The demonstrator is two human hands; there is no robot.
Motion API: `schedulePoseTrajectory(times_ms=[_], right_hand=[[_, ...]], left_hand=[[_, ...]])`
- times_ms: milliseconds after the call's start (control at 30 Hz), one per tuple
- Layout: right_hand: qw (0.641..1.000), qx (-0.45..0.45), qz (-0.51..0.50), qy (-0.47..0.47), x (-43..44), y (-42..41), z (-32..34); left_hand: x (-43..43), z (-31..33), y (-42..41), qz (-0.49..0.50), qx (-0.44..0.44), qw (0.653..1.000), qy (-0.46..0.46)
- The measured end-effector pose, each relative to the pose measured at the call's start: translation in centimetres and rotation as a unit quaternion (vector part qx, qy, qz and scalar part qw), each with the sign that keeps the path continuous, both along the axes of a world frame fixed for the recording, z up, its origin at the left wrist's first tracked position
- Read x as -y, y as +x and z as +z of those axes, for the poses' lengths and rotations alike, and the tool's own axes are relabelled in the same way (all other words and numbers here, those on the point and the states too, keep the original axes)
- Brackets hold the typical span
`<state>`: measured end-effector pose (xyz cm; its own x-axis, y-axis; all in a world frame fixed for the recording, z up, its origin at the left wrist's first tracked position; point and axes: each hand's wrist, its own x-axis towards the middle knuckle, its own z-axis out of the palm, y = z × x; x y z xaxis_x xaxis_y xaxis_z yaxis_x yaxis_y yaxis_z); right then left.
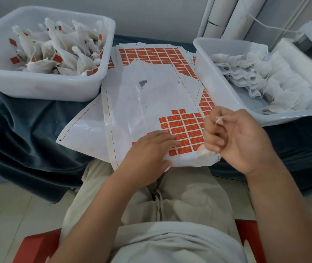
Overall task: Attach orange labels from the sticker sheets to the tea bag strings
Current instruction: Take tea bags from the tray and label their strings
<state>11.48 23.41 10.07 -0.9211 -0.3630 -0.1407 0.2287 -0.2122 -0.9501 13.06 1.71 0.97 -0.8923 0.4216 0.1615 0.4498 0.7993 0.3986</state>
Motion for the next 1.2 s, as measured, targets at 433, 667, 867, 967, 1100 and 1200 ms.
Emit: schedulePoseTrajectory(times_ms=[433,667,867,967,1100,1200], right_hand=[[0.848,0.059,0.223,0.477,2.4,0.8,-3.3],[0.972,0.003,0.010,0.235,2.8,0.5,-4.5],[0.979,-0.039,0.005,0.201,2.2,0.2,-4.9],[0.979,-0.048,0.024,0.195,1.9,0.1,-4.8],[0.971,-0.068,0.054,0.224,1.4,0.3,-4.3],[0.969,-0.067,0.067,0.226,1.3,0.5,-4.2]], left_hand=[[-0.1,1.2,0.6,0.160,-0.079,0.948,0.263],[0.6,2.0,0.3,0.116,-0.022,0.940,0.320],[1.6,2.1,-0.1,0.054,0.054,0.935,0.346],[1.4,2.0,-0.1,0.055,0.074,0.926,0.366],[1.7,1.7,-0.3,0.078,0.172,0.889,0.417],[2.1,1.6,-0.5,0.093,0.208,0.874,0.429]])
